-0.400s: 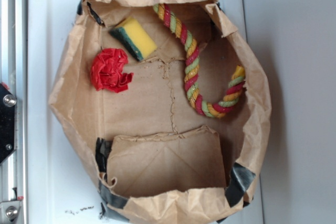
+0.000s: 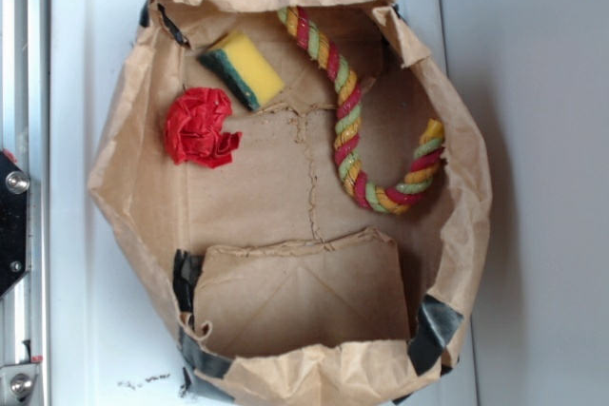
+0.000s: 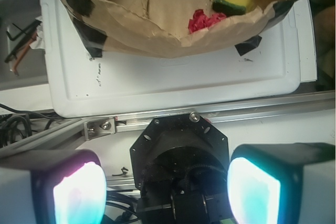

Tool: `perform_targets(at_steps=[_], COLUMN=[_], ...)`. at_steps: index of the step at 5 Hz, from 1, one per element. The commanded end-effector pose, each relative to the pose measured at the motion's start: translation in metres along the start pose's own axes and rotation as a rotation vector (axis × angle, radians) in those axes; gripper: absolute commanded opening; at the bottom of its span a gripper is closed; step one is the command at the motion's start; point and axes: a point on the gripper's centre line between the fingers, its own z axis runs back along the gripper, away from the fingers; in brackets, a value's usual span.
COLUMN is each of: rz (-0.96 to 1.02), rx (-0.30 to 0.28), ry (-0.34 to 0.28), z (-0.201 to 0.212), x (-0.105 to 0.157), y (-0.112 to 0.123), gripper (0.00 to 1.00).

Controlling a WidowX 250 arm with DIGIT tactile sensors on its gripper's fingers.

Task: Grab the green sponge.

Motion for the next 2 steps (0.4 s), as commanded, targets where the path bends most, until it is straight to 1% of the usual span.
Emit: perform_targets(at_steps=[1, 2], rz=[0.066, 0.067], rx=[0.034, 0.045], ry=[-0.012, -0.033], z=[-0.027, -0.044], x=[0.099, 0.130], y=[0.040, 0.059], gripper=[1.00, 1.00])
